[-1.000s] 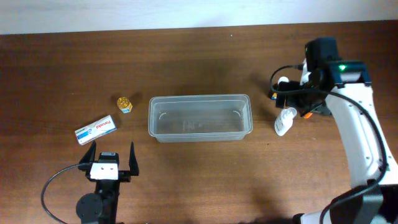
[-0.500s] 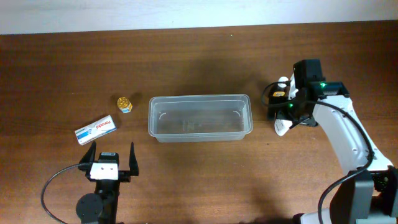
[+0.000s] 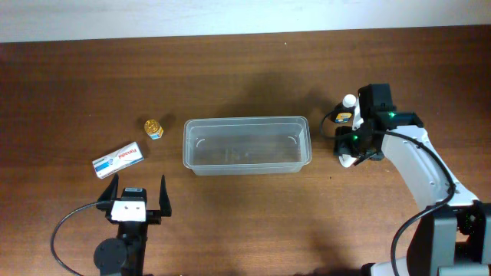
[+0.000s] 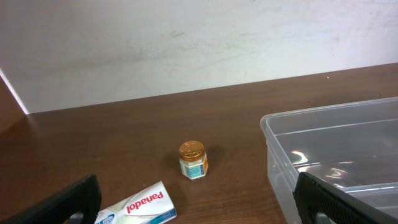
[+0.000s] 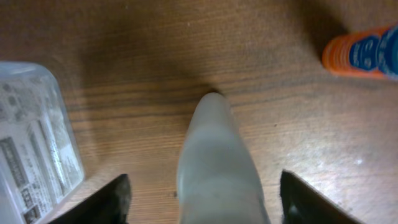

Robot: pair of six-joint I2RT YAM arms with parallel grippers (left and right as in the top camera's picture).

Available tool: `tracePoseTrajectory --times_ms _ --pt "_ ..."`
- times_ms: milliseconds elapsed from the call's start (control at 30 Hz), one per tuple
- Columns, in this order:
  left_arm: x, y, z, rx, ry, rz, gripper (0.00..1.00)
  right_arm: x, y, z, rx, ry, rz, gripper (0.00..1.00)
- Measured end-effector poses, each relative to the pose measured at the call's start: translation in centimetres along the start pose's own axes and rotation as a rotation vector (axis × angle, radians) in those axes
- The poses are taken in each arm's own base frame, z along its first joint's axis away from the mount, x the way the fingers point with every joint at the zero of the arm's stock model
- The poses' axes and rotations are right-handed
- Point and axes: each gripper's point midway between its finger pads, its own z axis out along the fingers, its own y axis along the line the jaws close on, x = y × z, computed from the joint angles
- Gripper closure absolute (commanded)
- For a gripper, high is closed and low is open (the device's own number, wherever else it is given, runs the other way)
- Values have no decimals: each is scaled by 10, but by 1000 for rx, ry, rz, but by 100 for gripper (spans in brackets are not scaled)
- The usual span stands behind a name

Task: Pack container
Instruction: 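Close the right gripper on the white squeeze bottle and lift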

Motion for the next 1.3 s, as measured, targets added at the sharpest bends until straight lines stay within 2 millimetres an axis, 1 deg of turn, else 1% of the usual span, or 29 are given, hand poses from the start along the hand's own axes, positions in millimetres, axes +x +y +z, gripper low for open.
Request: tracePoseTrajectory --times_ms 333,567,667,833,933,1067,1133,1300 --pt "0 0 0 0 0 0 1 -5 -5 0 31 -24 -30 77" --pt "0 0 0 0 0 0 1 -7 -5 0 33 -29 -35 85" --pt "0 0 0 0 0 0 1 -5 -5 0 33 -23 -35 86" --pt "0 0 0 0 0 0 1 8 -8 -7 47 45 -35 86" --pt "0 0 0 0 0 0 1 9 -7 -18 46 70 -35 86" --pt "0 0 0 0 0 0 1 -3 3 -39 -4 43 -40 86" --pt "0 0 0 0 0 0 1 -10 12 -55 -47 13 -45 89" --pt "0 0 0 0 0 0 1 -31 29 -102 -142 -118 -61 89"
